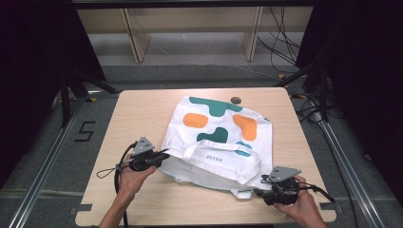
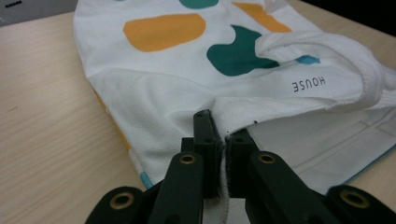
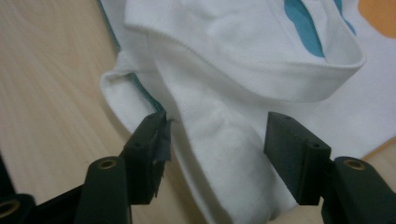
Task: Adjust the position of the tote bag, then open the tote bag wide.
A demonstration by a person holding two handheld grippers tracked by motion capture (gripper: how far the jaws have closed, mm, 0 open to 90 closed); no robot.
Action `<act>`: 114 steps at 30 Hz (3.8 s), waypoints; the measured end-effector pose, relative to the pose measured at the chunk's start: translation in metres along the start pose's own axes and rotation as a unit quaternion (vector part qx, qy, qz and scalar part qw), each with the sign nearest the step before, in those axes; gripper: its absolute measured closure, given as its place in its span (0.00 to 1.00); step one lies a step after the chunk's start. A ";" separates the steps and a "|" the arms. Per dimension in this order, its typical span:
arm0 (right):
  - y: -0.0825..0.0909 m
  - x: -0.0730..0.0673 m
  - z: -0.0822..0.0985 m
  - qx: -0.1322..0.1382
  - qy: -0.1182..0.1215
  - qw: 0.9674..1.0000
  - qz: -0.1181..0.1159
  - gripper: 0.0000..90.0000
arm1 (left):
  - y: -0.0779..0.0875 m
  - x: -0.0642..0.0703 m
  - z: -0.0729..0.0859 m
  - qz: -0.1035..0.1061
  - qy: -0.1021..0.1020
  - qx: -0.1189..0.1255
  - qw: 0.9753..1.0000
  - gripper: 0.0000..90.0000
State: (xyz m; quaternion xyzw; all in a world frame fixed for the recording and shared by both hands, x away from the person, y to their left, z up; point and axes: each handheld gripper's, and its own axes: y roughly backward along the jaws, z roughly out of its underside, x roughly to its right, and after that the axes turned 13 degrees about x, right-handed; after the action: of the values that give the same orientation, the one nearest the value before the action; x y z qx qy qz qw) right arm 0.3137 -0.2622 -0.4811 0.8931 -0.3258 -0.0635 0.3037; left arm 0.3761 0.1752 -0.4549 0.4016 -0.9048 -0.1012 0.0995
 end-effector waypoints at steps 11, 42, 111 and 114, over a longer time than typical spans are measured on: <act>-0.007 -0.003 -0.010 0.010 0.002 1.000 0.026 0.53 | 0.000 -0.003 0.006 0.006 -0.002 -0.015 1.000 0.94; 0.010 0.017 -0.002 0.031 0.023 0.996 0.086 0.85 | 0.013 0.010 0.052 -0.047 -0.155 -0.113 0.980 0.73; 0.096 0.058 -0.125 0.207 0.057 0.972 0.093 0.98 | 0.095 0.034 -0.084 0.017 -0.106 0.080 0.991 0.96; 0.107 0.058 -0.138 0.217 0.065 0.969 0.097 0.98 | 0.104 0.039 -0.101 0.011 -0.118 0.096 0.988 0.97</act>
State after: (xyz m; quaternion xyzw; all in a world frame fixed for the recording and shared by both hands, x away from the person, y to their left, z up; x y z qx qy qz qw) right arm 0.3434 -0.2932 -0.3020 0.9038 -0.3965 0.0972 0.1282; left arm 0.3030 0.2037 -0.3267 0.3848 -0.9199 -0.0601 -0.0462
